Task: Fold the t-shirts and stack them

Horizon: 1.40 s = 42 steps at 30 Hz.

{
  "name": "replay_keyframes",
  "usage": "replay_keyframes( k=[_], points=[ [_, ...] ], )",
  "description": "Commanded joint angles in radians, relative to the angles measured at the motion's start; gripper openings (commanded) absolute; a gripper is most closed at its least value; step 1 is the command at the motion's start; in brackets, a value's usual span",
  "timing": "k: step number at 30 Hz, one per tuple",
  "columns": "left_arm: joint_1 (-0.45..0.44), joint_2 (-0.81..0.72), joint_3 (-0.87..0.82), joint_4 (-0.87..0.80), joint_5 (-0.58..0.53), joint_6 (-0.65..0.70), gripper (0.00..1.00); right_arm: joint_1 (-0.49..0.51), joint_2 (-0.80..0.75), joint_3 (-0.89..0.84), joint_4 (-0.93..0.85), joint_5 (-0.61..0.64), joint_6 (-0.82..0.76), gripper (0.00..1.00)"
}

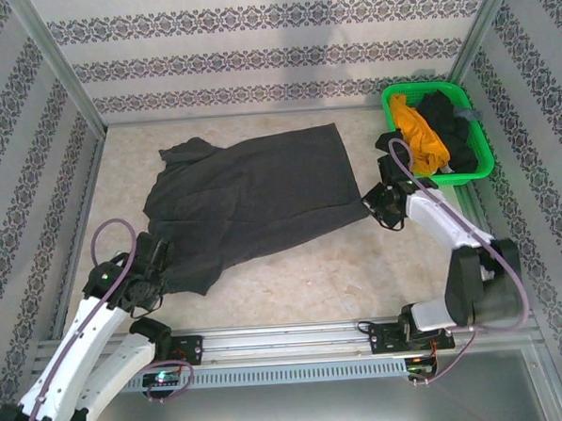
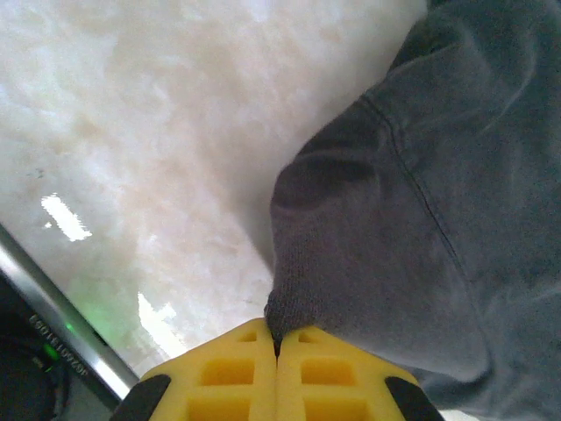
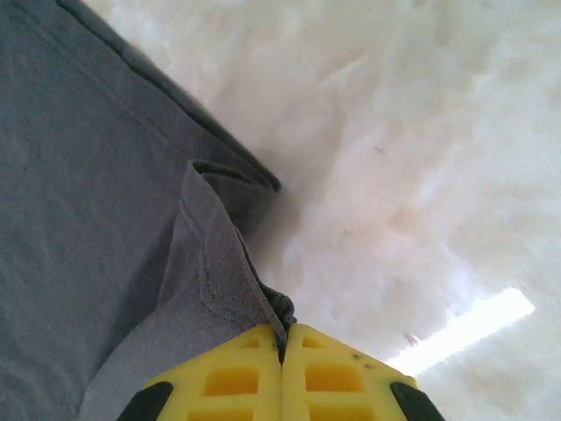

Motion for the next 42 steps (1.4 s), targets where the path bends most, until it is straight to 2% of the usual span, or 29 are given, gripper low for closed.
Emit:
replay_keyframes(
  k=[1,4,8,11,24,35,42],
  points=[
    [0.010,-0.063,0.013,-0.221,-0.003,-0.073,0.00,0.016,-0.128,-0.075,-0.218,0.058,-0.033,0.00],
    [0.010,-0.098,-0.007,-0.268,0.046,-0.100,0.00,0.022,-0.230,-0.144,-0.309,0.047,-0.042,0.00],
    [0.010,-0.087,-0.007,-0.302,0.046,-0.088,0.00,0.028,-0.341,-0.262,-0.366,0.006,-0.045,0.00],
    [0.010,-0.069,-0.025,-0.258,0.064,-0.080,0.00,0.022,-0.350,-0.315,-0.357,-0.014,-0.035,0.00],
    [0.017,0.147,0.037,-0.019,-0.020,-0.012,0.00,0.014,-0.240,-0.230,-0.305,-0.051,-0.020,0.00],
    [0.172,0.369,0.138,0.186,0.033,0.113,0.00,-0.027,-0.101,-0.091,-0.260,-0.103,0.049,0.00],
    [0.206,0.400,0.193,0.162,0.023,0.167,0.00,-0.031,-0.068,-0.011,-0.278,-0.064,0.026,0.00]
  ],
)
